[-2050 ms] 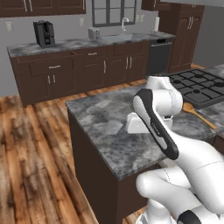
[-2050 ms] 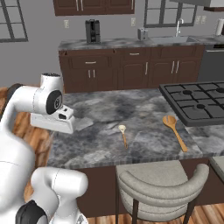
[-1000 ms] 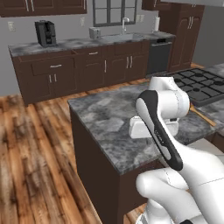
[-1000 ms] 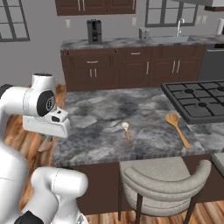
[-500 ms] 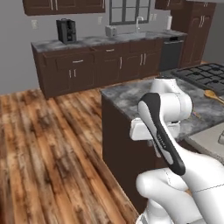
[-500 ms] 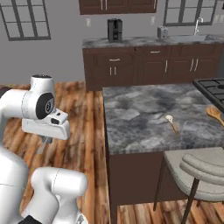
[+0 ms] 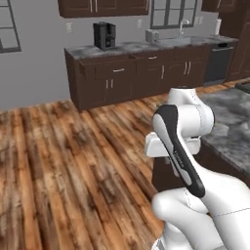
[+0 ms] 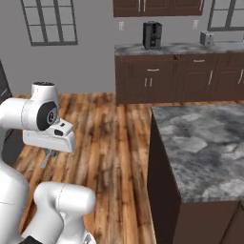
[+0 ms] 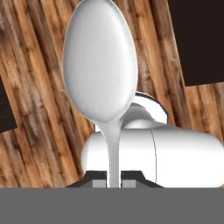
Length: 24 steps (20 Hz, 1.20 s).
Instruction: Pick up the metallic utensils from the counter and place them in the open drawer. Make sure not to pick up any wooden utensils.
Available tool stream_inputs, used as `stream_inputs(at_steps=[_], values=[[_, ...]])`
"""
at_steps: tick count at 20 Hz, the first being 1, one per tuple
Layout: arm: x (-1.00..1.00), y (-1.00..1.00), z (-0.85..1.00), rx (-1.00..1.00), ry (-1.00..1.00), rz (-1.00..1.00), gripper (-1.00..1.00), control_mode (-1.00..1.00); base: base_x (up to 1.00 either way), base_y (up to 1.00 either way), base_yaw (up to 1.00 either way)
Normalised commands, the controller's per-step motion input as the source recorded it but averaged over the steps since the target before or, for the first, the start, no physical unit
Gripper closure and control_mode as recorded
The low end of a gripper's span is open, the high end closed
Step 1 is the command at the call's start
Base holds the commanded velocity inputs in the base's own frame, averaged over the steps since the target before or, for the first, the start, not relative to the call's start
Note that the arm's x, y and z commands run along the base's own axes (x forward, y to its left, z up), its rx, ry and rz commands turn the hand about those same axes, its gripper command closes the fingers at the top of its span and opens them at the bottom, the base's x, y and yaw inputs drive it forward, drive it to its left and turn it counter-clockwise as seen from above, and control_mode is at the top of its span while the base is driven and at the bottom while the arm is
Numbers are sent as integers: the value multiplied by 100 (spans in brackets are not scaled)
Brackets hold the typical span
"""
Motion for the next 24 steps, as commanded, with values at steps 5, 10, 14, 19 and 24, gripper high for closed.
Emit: stream_inputs(at_steps=[5,10,14,19,24], values=[[0,0,0,0,0,0,100,100,100,45,0],[0,0,0,0,0,0,100,100,100,23,-3],[0,0,0,0,0,0,100,100,100,27,-4],[0,0,0,0,0,0,100,100,100,37,-11],[0,0,0,0,0,0,100,100,100,41,-18]])
